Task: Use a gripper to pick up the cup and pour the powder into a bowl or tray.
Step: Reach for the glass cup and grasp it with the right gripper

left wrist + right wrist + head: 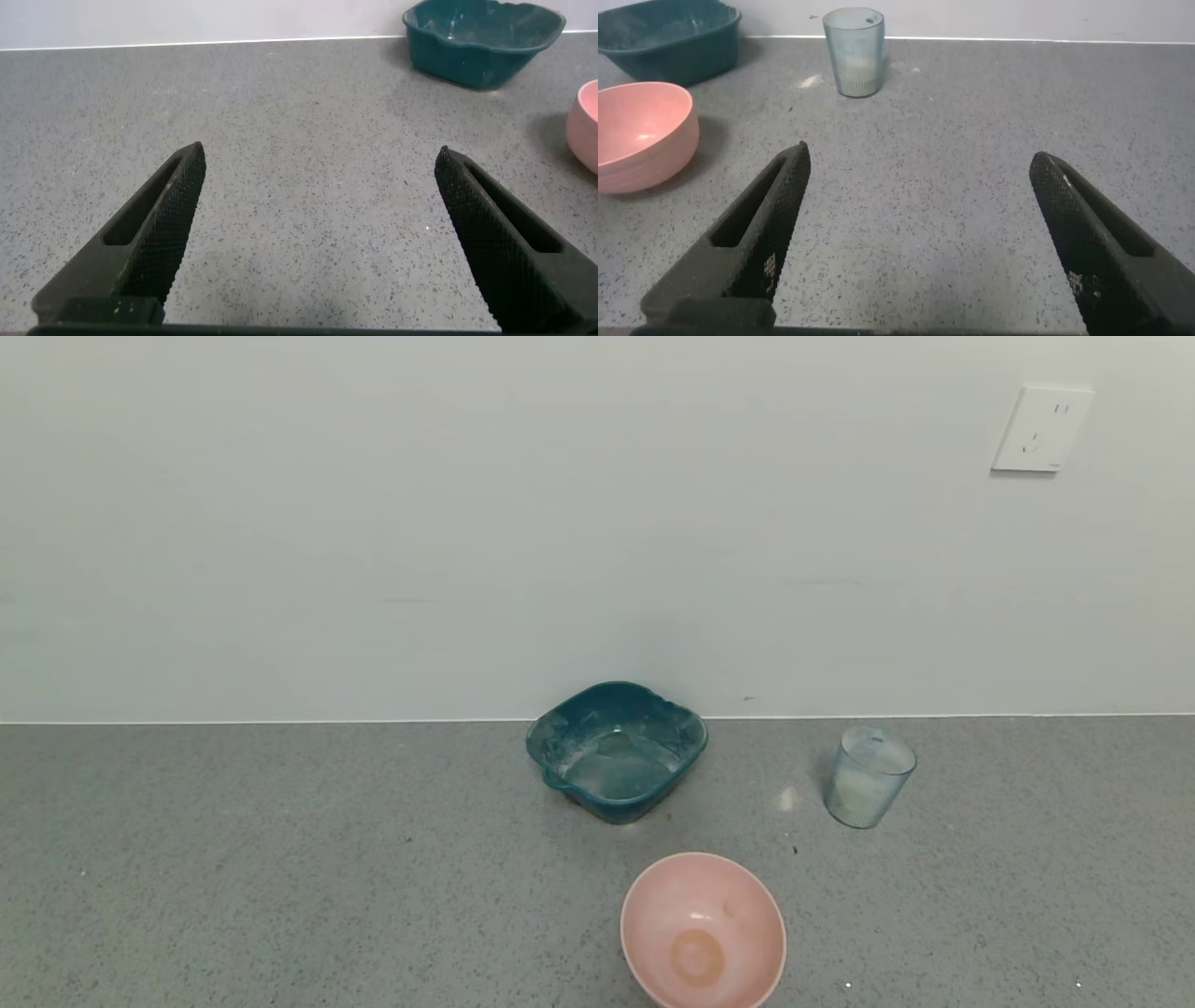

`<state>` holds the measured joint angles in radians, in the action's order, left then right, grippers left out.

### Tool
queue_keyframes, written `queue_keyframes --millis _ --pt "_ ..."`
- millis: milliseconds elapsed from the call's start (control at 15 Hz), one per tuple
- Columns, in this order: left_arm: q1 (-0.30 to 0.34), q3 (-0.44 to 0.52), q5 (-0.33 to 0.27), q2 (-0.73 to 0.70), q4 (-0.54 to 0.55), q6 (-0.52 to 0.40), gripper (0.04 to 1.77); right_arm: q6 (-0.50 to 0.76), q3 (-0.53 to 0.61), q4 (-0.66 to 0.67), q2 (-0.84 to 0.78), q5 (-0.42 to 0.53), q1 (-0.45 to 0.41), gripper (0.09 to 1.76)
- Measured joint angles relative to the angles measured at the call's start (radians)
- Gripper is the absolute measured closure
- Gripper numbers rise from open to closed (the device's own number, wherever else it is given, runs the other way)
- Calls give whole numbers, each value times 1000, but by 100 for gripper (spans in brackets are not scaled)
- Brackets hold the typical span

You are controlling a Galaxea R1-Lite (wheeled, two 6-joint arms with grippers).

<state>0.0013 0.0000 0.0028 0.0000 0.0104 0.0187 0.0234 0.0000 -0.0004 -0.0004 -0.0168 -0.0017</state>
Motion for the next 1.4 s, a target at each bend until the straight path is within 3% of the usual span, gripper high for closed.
queue_keyframes --millis 333,733,1067,1400 --pt "0 0 0 0 0 0 5 -4 -13 0 0 2 -1 14" --pt "0 0 0 0 0 0 5 -8 -210 105 103 11 4 14" --pt "0 0 0 0 0 0 5 -5 -389 76 440 6 5 14" --pt "0 0 0 0 0 0 5 3 -514 -72 871 7 26 14"
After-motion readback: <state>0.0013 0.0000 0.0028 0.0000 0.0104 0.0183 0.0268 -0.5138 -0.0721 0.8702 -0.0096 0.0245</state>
